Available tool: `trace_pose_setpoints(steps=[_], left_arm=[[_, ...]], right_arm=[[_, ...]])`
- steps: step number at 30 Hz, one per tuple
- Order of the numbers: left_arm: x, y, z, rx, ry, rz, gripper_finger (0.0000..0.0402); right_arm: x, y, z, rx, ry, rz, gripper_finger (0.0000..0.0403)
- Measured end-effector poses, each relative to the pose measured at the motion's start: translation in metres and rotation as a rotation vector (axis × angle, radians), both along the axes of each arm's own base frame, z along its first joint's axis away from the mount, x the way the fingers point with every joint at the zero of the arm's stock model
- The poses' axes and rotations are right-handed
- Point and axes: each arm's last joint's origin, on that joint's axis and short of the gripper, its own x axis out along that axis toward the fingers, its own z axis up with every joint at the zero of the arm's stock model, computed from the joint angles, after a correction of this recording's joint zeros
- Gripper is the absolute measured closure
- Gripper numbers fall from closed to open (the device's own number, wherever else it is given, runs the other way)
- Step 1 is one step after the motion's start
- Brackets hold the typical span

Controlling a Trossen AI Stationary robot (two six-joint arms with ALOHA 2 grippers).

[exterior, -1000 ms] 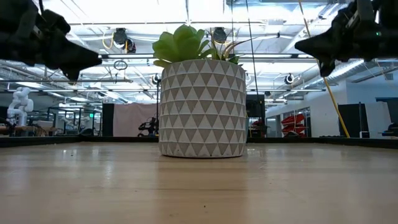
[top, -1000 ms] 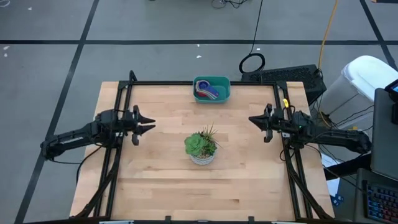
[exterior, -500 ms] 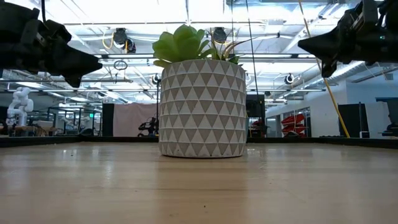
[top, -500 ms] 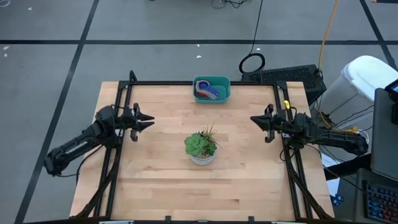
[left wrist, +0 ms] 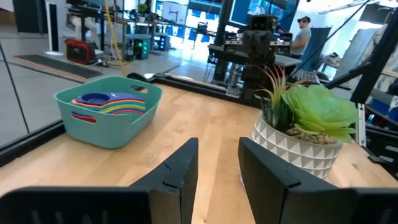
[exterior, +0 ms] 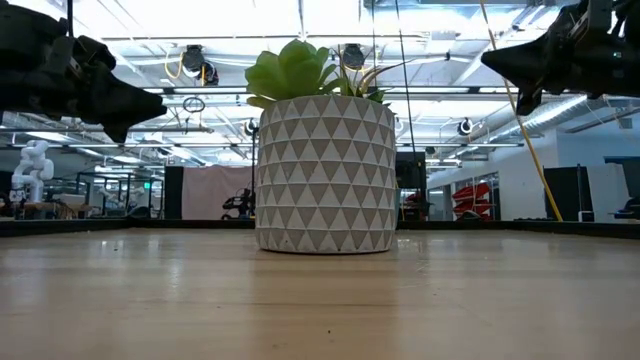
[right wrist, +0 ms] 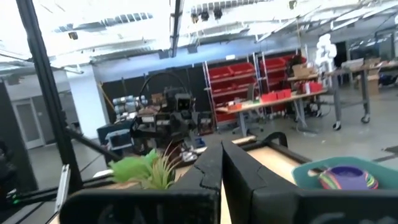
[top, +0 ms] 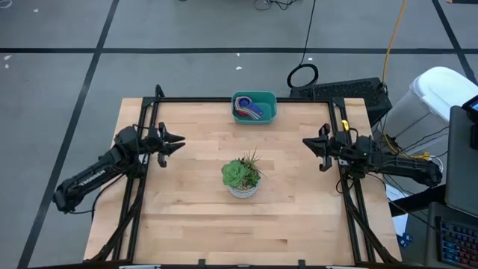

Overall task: Nest measuring cups in basket
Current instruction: Return to Home Position

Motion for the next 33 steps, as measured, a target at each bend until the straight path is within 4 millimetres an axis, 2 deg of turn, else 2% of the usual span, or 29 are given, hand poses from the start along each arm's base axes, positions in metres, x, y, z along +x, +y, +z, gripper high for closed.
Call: trace_pose_setpoints(steps=[7,16,24,33], left_arm=[[0.002,-0.003,0.000,-0.007,0.002,0.001,0.0294],[0.006,-0.011,0.000,-0.018,0.004,-0.051,0.0393],[0.009,-0.018,-0.002,-0.045,0.012,-0.044,0.0398],[0.012,-0.029,-0.004,-0.048,0.036,-0.030,0.0399]], right_arm=[[0.000,0.000,0.002,-0.011,-0.017,-0.010,0.0403],[0.000,0.000,0.001,0.017,-0.015,-0.002,0.0403],[0.008,-0.002,-0.006,0.074,0.064,0.007,0.0403],[0.016,0.003,-0.006,0.068,0.065,0.058,0.0403]])
